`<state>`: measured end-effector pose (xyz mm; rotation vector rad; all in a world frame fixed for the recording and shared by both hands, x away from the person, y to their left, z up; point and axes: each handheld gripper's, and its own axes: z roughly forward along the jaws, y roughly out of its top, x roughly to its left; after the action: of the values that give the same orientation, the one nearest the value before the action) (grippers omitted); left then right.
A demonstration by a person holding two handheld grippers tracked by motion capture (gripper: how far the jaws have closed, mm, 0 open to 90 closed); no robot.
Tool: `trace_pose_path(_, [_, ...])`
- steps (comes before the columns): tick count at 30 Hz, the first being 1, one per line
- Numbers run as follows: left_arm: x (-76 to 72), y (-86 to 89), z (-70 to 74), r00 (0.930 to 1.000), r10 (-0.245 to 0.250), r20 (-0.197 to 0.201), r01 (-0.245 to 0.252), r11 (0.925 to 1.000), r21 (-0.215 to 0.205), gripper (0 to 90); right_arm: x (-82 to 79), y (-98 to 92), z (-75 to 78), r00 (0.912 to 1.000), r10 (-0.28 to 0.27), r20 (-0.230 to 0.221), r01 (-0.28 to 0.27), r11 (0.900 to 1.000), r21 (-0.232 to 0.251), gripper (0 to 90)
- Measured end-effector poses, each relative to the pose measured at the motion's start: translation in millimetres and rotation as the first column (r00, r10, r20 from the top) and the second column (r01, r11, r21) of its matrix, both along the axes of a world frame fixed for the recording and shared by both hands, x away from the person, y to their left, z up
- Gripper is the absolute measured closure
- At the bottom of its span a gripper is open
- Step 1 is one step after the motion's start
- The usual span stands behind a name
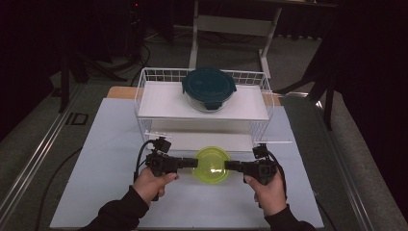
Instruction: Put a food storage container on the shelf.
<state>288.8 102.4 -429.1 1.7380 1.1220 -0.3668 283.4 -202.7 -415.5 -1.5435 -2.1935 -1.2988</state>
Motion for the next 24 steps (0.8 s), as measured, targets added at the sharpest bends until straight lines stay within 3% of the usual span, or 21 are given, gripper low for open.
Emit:
trace_pose_path(2, [-0.6, 1.7, 9.5, 0.9999, 0.002, 0.014, -0.001, 1.0, -0.007, 81.1, -0.3, 1.5, 14.3, 0.9997, 0.005, 0.023, -0.005, 1.0, 0.002, 80.6])
trace_pose_path(4, [-0.7, 3.2, 18.2, 0.9996, 0.004, 0.028, -0.003, 0.9999, -0.011, 81.1, -0.2, 1.9, 17.5, 0.9995, 0.007, 0.029, -0.007, 1.0, 0.002, 80.6])
trace_pose_path(15, [2.1, 9.7, 69.2, 0.9948, 0.015, 0.1, -0.011, 0.9993, -0.036, 81.1, 3.8, 7.0, 71.9, 0.9938, 0.016, 0.11, -0.017, 1.0, 0.005, 80.5])
trace_pose_path(19, [8.7, 12.5, 94.3, 0.9914, 0.03, 0.127, -0.024, 0.9985, -0.049, 81.4, 10.6, 9.2, 95.7, 0.9893, 0.015, 0.145, -0.017, 1.0, 0.012, 80.5])
trace_pose_path(24, [16.8, 14.3, 109.9, 0.9898, 0.043, 0.136, -0.035, 0.9978, -0.057, 81.4, 18.6, 11.7, 113.0, 0.9862, 0.006, 0.166, -0.008, 1.0, 0.016, 80.5])
